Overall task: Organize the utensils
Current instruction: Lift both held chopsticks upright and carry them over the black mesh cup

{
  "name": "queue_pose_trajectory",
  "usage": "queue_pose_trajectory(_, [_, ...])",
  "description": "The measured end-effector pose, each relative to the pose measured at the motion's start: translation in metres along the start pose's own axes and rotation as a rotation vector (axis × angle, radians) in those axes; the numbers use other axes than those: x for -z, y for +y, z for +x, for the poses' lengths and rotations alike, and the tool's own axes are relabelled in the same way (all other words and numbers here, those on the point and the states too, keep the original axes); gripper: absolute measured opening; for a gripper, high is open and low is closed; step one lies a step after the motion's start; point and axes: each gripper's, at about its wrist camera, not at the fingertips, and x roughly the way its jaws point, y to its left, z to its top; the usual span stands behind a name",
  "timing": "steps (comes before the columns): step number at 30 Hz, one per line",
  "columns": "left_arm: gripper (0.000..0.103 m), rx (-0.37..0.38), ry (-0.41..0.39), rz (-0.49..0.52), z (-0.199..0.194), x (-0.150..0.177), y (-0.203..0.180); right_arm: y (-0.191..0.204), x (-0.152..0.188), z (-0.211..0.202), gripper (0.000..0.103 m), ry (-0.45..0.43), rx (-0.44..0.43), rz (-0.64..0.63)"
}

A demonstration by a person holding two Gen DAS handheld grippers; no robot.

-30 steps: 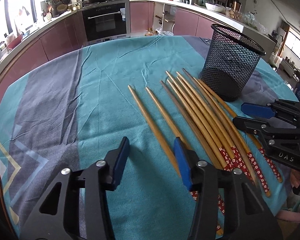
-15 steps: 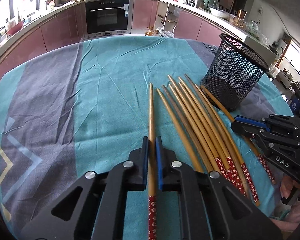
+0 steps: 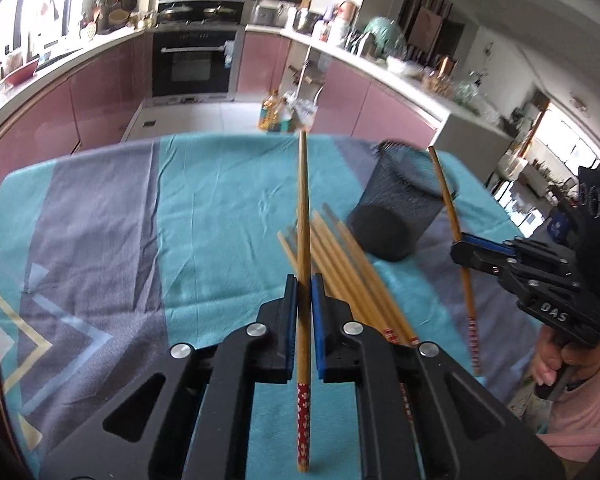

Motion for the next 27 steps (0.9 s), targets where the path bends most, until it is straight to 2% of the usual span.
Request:
queue_pose_trajectory(9, [0.007,0.115,-0.117,0.017,-0.056,-0.026,-0.017,0.000,-0.022,-0.029,0.006,-0.112,-0.016,-0.010])
queue_pose_trajectory(16, [0.007,0.157,-0.191,0.027,-0.075,-0.052,-0.033,-0.003,-0.048,-0.045,0.006,-0.193,-0.032,-0.015])
queue_pose_trajectory(27, [0.007,0.191,-0.286,0.071,-0.093,-0.109,-0.066,-0.018,-0.096,-0.062,0.006,-0.329,-0.017,-0.003])
